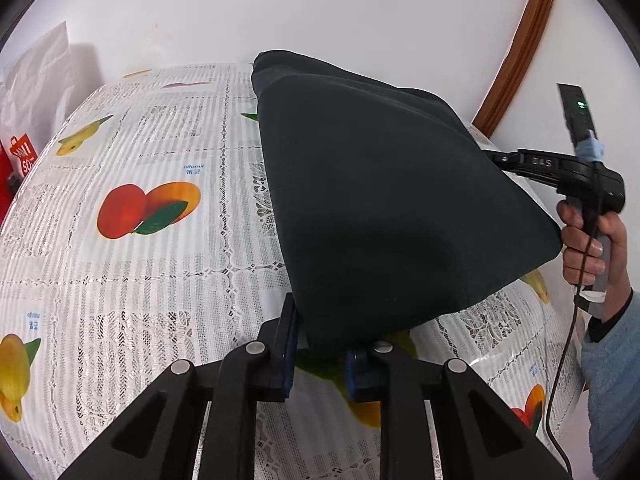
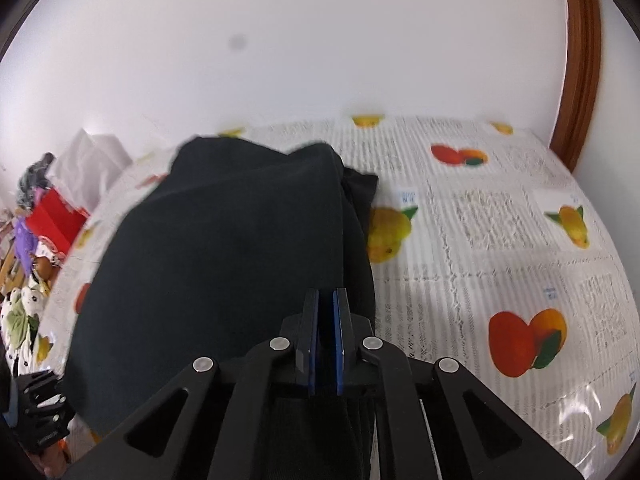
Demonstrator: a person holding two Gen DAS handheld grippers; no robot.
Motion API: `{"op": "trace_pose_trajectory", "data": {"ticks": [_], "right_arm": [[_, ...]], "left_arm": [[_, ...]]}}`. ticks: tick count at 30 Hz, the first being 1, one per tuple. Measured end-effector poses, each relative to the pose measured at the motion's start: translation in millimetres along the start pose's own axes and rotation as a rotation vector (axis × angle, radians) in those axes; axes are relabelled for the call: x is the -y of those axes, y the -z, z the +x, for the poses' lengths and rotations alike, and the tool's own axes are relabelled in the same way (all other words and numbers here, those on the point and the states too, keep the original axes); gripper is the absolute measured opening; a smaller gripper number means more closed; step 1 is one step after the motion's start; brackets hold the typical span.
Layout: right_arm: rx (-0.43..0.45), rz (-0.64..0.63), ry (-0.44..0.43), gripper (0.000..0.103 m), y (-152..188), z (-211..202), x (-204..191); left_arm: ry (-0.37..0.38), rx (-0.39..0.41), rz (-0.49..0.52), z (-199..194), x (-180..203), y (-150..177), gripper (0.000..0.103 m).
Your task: Fold small clothes
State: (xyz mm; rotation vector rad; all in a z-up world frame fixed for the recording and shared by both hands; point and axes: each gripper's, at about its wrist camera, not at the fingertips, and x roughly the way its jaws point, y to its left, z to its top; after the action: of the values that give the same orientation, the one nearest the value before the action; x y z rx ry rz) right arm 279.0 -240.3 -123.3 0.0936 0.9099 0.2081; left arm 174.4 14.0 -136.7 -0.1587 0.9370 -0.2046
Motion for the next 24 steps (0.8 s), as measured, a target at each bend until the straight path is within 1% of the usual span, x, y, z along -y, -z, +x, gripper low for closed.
{"op": "trace_pose_trajectory", "data": {"ticks": [1, 3, 4, 6, 7, 10, 12, 13, 14, 15, 16, 17, 19, 24], "right_arm": [[0.010, 0.002, -0.014, 0.004, -0.1, 0.2, 2.0], [0.084, 0.020, -0.024, 0.003, 1.3, -9.6, 9.9], [0.100, 0.033, -0.032, 0.003, 1.9, -11.9, 14.2], [0.080, 0.064, -0.048, 0.002, 3.3, -10.2, 20.0], [0.072, 0.058, -0.038, 0.002, 4.9, -9.5, 18.5], [0.084, 0.018, -0.001, 0.003, 6.2, -18.4, 8.6], [0.093, 0.025, 0.019, 0.004, 7.0, -26.9, 8.0], [0.102, 0.030, 0.013, 0.005, 8.0, -31.2, 9.2], [0.103, 0.037, -0.004, 0.008, 8.1, -34.2, 10.4], [0.096, 0.041, -0.018, 0.011, 6.7, -34.3, 11.4], [0.084, 0.042, -0.023, 0.017, 4.0, -32.8, 11.6], [0.072, 0.042, -0.019, 0.021, -0.2, -29.9, 11.3], [0.053, 0.041, -0.007, 0.021, -9.0, -22.8, 10.4], [-0.045, 0.004, -0.009, 0.021, -34.0, 8.5, 2.2]], "left_arm": [[-0.001, 0.001, 0.002, 0.0, 0.2, 0.2, 0.019], [-0.001, -0.002, 0.001, -0.3, 0.6, 0.6, 0.019], [0.001, -0.005, 0.001, -0.5, 0.5, 0.6, 0.019], [0.005, -0.008, -0.002, -0.1, -0.2, -0.1, 0.019], [0.005, -0.009, -0.001, 0.2, -0.2, -0.4, 0.019], [0.002, -0.013, -0.002, 0.6, -0.2, -0.7, 0.019], [0.003, -0.016, -0.003, 0.7, -0.7, -1.0, 0.020], [0.003, -0.017, -0.001, 0.5, -0.6, -0.9, 0.020], [0.002, -0.018, 0.002, 0.4, -0.4, -0.9, 0.020], [-0.001, -0.017, 0.007, 0.6, 0.1, -1.0, 0.020], [-0.004, -0.017, 0.009, 0.4, 0.9, -0.9, 0.020], [-0.007, -0.017, 0.009, 0.6, 1.3, -0.9, 0.020], [-0.008, -0.018, 0.007, 0.7, 1.5, -1.2, 0.020], [-0.001, -0.019, 0.000, 0.0, 0.2, -0.6, 0.020]]}}
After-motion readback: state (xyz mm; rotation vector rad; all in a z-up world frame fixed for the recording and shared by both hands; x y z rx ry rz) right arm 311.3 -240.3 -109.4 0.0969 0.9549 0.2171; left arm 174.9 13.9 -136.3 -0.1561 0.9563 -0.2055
